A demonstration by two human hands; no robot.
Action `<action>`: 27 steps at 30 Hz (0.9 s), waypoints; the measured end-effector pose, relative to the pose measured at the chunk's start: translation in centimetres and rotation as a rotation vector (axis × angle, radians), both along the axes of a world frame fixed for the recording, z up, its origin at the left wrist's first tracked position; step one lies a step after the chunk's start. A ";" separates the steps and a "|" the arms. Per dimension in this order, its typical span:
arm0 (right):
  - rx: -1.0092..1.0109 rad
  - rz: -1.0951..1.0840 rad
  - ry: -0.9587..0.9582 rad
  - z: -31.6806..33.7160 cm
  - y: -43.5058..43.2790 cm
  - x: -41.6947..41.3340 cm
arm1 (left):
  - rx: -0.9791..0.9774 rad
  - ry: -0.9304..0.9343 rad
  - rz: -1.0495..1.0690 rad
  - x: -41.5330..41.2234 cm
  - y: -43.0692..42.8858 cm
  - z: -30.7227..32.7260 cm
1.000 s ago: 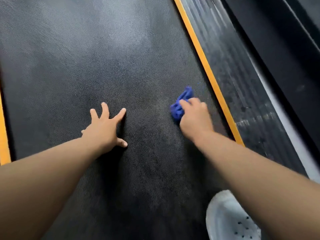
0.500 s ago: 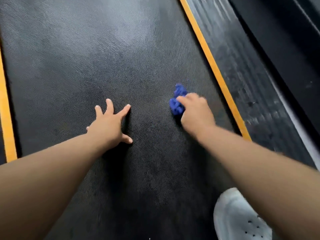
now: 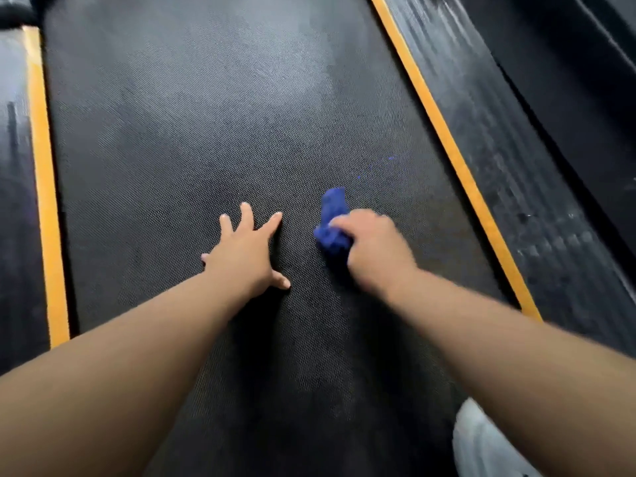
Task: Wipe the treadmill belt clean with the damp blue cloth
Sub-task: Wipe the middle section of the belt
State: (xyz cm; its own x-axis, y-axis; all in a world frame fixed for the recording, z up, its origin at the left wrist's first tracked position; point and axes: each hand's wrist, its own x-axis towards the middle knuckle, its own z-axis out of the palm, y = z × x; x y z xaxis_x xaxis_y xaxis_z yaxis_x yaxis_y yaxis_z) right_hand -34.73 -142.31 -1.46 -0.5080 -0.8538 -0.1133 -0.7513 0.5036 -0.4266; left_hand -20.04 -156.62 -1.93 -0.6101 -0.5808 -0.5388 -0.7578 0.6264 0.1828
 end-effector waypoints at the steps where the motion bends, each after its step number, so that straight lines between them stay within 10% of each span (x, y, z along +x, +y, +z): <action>1: -0.002 0.139 -0.024 -0.4 0.7 2.2 | -0.003 0.007 0.002 0.1 0.0 -0.1; 4: -0.030 0.186 -0.010 -0.6 1.1 1.4 | -0.014 0.002 -0.019 0.2 -0.1 0.3; 9: 0.058 -0.473 0.131 0.3 -0.5 -7.3 | -0.006 0.015 -0.022 0.4 -0.3 0.4; 16: -0.002 0.284 0.045 -0.5 -0.1 4.7 | -0.070 0.013 -0.042 0.4 -0.3 0.4; 23: 0.142 -0.314 0.125 1.5 -1.6 -4.3 | 0.023 0.033 -0.067 0.9 0.0 0.9; 27: 0.120 0.104 0.039 0.3 -2.4 3.7 | 0.140 0.111 -0.123 2.4 -1.4 2.5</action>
State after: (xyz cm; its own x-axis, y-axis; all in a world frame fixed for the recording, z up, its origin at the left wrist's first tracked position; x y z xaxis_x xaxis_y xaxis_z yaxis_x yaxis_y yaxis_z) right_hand -30.99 -144.68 -1.14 -0.4238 -0.8835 -0.1995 -0.8165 0.4680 -0.3380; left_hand -17.69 -158.01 0.53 -0.7323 -0.4224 -0.5342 -0.6471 0.6760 0.3526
